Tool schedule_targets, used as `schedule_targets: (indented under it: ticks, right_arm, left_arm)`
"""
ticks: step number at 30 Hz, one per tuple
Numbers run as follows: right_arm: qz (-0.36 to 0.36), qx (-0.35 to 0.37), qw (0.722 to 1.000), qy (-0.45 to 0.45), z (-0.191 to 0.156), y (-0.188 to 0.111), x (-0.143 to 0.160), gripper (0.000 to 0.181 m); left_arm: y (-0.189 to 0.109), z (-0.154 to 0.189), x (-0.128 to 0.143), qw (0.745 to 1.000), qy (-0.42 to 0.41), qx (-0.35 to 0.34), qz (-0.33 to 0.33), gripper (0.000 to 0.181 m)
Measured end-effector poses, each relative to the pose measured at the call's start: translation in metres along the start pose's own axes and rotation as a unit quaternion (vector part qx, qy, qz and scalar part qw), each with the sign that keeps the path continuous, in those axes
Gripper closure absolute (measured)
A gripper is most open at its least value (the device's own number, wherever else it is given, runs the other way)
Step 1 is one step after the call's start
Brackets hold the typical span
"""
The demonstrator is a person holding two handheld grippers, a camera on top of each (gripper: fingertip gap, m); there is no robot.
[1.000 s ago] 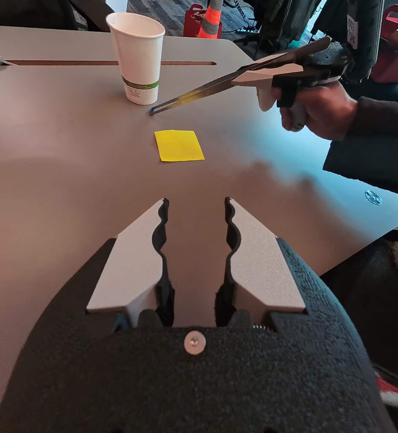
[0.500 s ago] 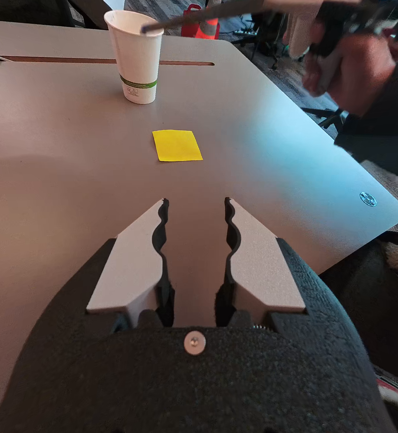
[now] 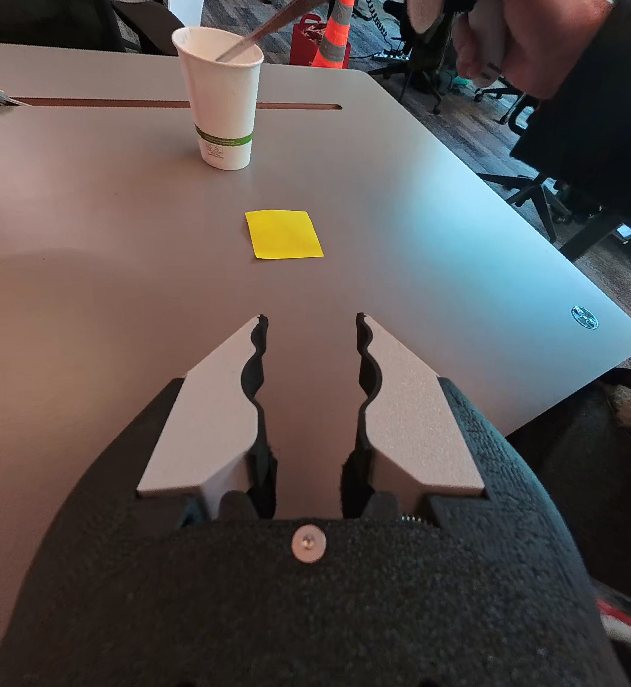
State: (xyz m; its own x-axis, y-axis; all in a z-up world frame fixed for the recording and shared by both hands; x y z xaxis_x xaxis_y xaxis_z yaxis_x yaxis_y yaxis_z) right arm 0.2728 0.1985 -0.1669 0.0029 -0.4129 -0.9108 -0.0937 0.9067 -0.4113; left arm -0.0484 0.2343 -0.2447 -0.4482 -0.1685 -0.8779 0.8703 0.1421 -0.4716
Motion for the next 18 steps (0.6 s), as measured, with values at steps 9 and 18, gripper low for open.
schedule_targets:
  ticks: [9, 18]
  right_arm:
    - [-0.015, 0.009, 1.0, 0.007, 0.004, 0.005, 0.002, 0.165]
    - [0.047, -0.014, 0.998, -0.027, -0.02, -0.024, -0.019, 0.165]
  left_arm:
    - [0.0, 0.0, 0.0, 1.0, -0.001, 0.002, -0.001, 0.132]
    - [-0.001, -0.001, 0.0, 1.0, 0.002, 0.002, -0.001, 0.132]
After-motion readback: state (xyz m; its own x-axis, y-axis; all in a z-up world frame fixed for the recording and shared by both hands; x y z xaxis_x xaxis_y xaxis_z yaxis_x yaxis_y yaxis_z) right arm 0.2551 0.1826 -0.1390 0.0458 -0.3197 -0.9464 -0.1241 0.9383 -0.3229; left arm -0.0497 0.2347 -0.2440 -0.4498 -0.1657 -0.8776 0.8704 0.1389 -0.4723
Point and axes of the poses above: each gripper's, where its closed fingertips meet, y out along the fingers, x out of its underside, z = x × y across the jaws, the point moved 2 cm from there along -y, back along the fingers, and after that the axes turned 14 degrees about -x, right-handed, at the moved point
